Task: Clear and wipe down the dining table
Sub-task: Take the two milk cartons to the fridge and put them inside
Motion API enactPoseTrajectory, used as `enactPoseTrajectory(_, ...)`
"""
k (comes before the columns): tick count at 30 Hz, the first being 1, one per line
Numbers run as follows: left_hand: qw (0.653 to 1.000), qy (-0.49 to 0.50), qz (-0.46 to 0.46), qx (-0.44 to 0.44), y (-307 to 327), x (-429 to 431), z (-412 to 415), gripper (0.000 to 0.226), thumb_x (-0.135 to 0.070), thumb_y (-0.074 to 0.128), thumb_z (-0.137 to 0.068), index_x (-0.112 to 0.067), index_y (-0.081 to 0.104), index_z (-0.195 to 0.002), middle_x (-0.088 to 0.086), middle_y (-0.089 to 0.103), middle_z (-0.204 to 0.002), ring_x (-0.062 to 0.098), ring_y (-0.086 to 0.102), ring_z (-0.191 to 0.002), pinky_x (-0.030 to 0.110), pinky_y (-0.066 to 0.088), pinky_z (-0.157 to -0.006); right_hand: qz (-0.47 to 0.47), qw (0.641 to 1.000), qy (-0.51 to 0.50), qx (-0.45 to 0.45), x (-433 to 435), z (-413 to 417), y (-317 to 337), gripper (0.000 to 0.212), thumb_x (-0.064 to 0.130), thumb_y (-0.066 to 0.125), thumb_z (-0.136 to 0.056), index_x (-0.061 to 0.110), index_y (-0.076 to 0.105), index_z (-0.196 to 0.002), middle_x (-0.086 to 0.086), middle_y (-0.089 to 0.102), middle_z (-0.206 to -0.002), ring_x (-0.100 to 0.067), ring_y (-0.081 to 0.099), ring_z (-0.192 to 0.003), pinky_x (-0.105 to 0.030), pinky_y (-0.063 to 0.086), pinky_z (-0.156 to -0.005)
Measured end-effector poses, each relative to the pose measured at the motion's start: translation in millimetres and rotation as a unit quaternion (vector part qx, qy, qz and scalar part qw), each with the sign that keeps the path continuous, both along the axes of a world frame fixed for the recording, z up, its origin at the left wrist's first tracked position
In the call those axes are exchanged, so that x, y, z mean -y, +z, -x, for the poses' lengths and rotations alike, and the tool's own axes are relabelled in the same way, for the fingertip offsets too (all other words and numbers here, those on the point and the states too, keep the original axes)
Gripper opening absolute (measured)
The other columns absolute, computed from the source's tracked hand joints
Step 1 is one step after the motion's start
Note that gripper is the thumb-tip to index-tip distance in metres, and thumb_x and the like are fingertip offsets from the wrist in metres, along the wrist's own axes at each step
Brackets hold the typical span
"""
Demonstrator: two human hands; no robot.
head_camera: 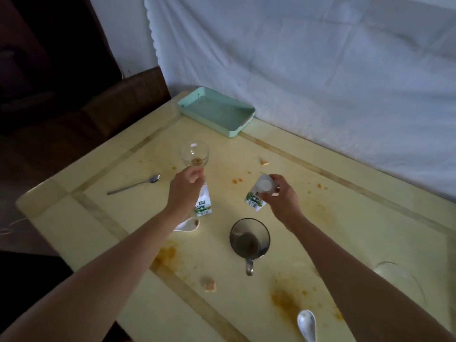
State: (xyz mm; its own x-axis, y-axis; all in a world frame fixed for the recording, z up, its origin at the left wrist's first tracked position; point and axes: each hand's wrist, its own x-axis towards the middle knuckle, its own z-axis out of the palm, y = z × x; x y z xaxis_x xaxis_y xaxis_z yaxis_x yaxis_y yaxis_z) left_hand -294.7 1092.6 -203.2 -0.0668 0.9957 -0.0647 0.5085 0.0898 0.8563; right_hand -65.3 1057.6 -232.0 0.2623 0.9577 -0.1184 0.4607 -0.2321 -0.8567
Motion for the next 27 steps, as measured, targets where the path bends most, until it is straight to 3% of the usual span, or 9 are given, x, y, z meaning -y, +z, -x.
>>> enactPoseTrajectory(4,0.991,-0.086,0.076,-0.063,-30,-19,28,0.065,-0.030,0.073,-0.071,-0.017,0.050,-0.131,0.000,0.056,-0.130,0.018,0.052,-0.120,0.024,0.038,-0.092,0.034,0.999,0.021,0.003,-19,37,-18,0.053,0.006,0.072,-0.075,0.015,0.052,-0.124,-0.009,0.060,-0.113,-0.027,0.057,-0.098,-0.033,0.047,-0.078)
enactPoseTrajectory(7,0.977,-0.146,0.091,-0.125,-52,-26,32,0.082,-0.027,0.079,-0.068,-0.017,0.040,-0.139,0.003,0.050,-0.137,0.020,0.048,-0.123,0.027,0.039,-0.096,0.059,0.998,0.038,0.007,-31,56,-31,0.058,0.004,0.073,-0.074,0.015,0.052,-0.127,-0.009,0.060,-0.114,-0.028,0.056,-0.099,-0.031,0.046,-0.076)
enactPoseTrajectory(12,0.966,-0.195,0.065,-0.158,-71,-37,33,0.071,-0.018,0.074,-0.072,-0.019,0.044,-0.136,-0.001,0.050,-0.133,0.020,0.049,-0.121,0.026,0.039,-0.094,0.070,0.994,0.073,0.033,-47,78,-42,0.057,0.004,0.072,-0.072,0.017,0.054,-0.125,-0.011,0.059,-0.120,-0.027,0.054,-0.103,-0.041,0.048,-0.090)
enactPoseTrajectory(16,0.969,-0.209,0.030,-0.128,-73,-45,34,0.057,-0.010,0.074,-0.070,-0.017,0.053,-0.123,0.001,0.057,-0.119,0.020,0.055,-0.107,0.025,0.042,-0.085,0.066,0.988,0.127,0.058,-56,86,-43,0.057,0.006,0.072,-0.073,0.017,0.053,-0.125,-0.009,0.059,-0.121,-0.026,0.055,-0.104,-0.038,0.047,-0.090)
enactPoseTrajectory(19,0.966,-0.226,0.014,-0.121,-77,-51,35,0.058,-0.006,0.073,-0.069,-0.016,0.054,-0.123,0.001,0.055,-0.118,0.019,0.055,-0.107,0.022,0.041,-0.084,0.064,0.986,0.136,0.068,-58,85,-44,0.058,0.005,0.072,-0.073,0.016,0.052,-0.126,-0.009,0.059,-0.121,-0.026,0.055,-0.106,-0.033,0.044,-0.088)
enactPoseTrajectory(23,0.952,-0.260,0.021,-0.159,-80,-52,31,0.068,-0.019,0.072,-0.072,-0.026,0.044,-0.134,-0.004,0.045,-0.130,0.017,0.047,-0.117,0.032,0.044,-0.093,0.065,0.987,0.136,0.061,-58,85,-45,0.064,0.002,0.071,-0.074,0.018,0.047,-0.131,-0.009,0.058,-0.124,-0.025,0.056,-0.108,-0.041,0.049,-0.095)
enactPoseTrajectory(27,0.936,-0.258,-0.004,-0.239,-75,-51,26,0.069,-0.034,0.070,-0.076,-0.038,0.038,-0.137,-0.012,0.043,-0.133,0.013,0.045,-0.116,0.031,0.046,-0.085,0.079,0.985,0.133,0.076,-56,90,-47,0.068,0.004,0.071,-0.076,0.016,0.039,-0.135,-0.011,0.056,-0.126,-0.027,0.055,-0.111,-0.043,0.050,-0.094)
